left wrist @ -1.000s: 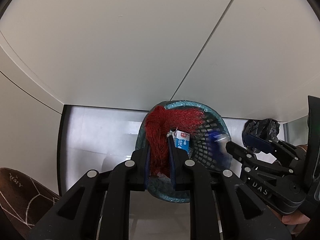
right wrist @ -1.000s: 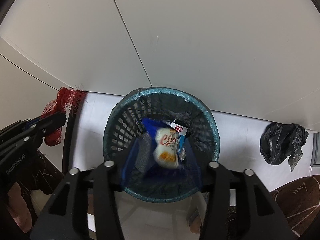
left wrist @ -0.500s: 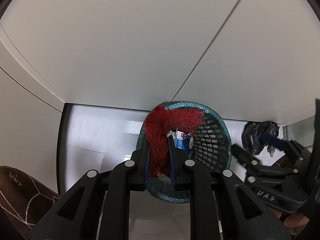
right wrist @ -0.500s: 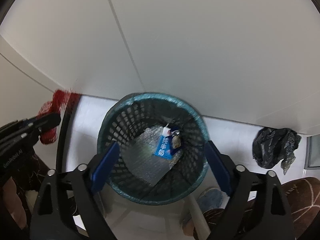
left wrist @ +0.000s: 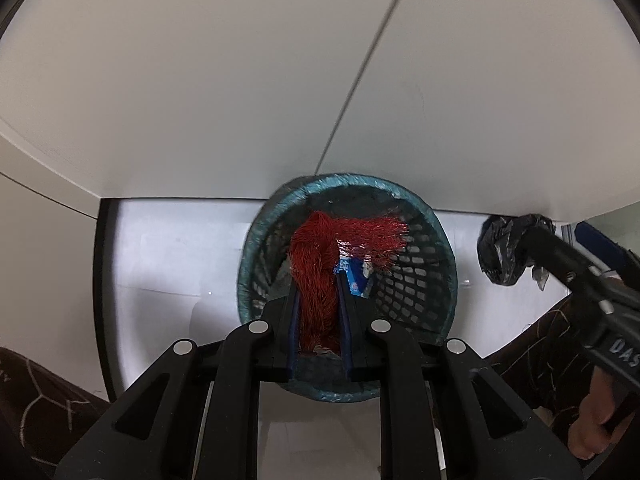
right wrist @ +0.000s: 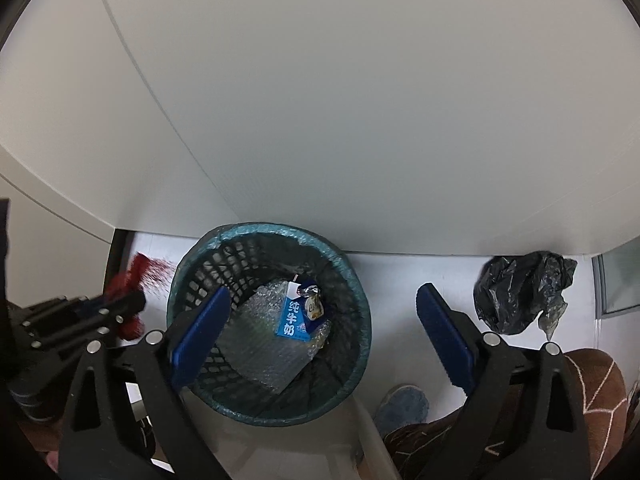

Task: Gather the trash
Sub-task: 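Open the right tool to drop the snack bag while the left tool releases the red net, then raise both open tools from the wastebasket back up to the counter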

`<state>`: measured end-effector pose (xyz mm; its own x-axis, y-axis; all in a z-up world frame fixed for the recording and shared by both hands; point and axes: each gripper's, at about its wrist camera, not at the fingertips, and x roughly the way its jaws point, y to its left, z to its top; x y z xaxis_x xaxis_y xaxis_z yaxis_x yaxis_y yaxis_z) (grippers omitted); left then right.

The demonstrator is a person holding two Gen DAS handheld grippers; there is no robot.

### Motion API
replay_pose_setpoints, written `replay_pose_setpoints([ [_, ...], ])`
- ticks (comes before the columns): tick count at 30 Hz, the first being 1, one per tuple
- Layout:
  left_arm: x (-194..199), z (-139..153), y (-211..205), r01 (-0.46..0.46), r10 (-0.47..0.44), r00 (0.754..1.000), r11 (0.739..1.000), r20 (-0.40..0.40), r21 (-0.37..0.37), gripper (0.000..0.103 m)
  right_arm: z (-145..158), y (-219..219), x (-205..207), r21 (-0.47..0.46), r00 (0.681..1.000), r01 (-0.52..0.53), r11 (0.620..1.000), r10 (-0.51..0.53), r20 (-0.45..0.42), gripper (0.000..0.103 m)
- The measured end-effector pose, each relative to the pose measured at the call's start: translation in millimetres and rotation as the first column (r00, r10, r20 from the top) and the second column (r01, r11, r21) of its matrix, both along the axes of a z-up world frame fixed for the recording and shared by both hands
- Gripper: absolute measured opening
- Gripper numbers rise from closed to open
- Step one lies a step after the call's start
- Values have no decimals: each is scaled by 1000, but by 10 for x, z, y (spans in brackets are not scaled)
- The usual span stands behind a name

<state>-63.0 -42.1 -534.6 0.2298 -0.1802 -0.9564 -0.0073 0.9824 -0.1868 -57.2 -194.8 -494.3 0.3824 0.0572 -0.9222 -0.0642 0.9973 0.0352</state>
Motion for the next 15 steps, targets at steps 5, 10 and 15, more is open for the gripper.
replay_pose_setpoints([
  [5,-9,-108,-145,40,-39,999,999,-27,13,17,-4,-36,5,2,1000,11,1000,-11,-3,90],
  [10,-17,-155,-211,56,-55,998,998,-41,8,23,-20,-37,12,4,1000,16,1000,-16,-9,90],
  [15,-17,-163,-205,47,-47,998,999,-42,2,33,-27,-44,19,5,1000,18,1000,-18,-12,90],
])
